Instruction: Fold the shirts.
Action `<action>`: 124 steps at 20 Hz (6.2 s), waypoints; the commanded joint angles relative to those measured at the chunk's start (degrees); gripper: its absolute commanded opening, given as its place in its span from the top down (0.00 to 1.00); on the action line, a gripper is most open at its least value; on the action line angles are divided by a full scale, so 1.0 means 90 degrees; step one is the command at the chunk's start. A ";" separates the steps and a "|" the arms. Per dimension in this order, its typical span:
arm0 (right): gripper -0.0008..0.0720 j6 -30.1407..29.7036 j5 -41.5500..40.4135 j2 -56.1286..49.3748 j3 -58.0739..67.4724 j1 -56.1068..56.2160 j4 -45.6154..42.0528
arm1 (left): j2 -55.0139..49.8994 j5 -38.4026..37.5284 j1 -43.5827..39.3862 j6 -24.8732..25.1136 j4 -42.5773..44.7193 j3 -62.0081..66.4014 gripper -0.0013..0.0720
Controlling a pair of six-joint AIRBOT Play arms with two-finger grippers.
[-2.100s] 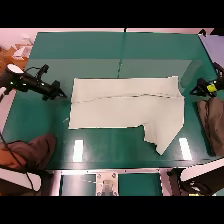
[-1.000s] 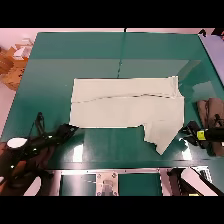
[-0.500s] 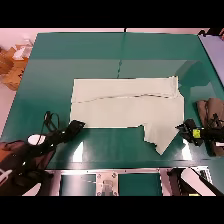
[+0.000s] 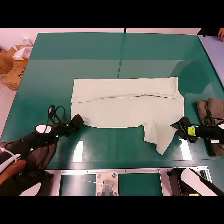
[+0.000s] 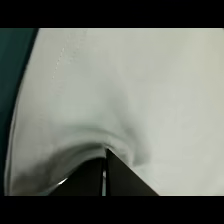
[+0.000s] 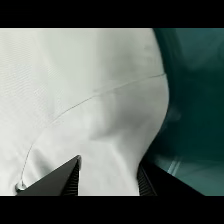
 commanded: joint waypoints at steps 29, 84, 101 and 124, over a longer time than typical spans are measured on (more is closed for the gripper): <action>0.96 0.0512 0.1124 -0.1739 0.5000 0.1389 0.0345 | -0.2178 -0.4493 0.1294 -0.1889 0.5353 0.5994 0.96; 0.96 -0.1600 0.4386 -0.5370 1.0168 0.1783 0.2174 | -0.7026 -0.2574 -0.1865 -0.1275 0.3645 1.0156 0.95; 0.96 -0.0687 0.4299 -0.4486 1.0163 0.3135 0.2351 | -0.5496 -0.6635 -0.0049 -0.0937 0.5578 1.1310 0.95; 0.35 0.0986 0.1389 -0.5552 0.9945 0.5112 0.0954 | -0.4114 -0.7766 0.1916 -0.0316 0.7796 1.0875 0.95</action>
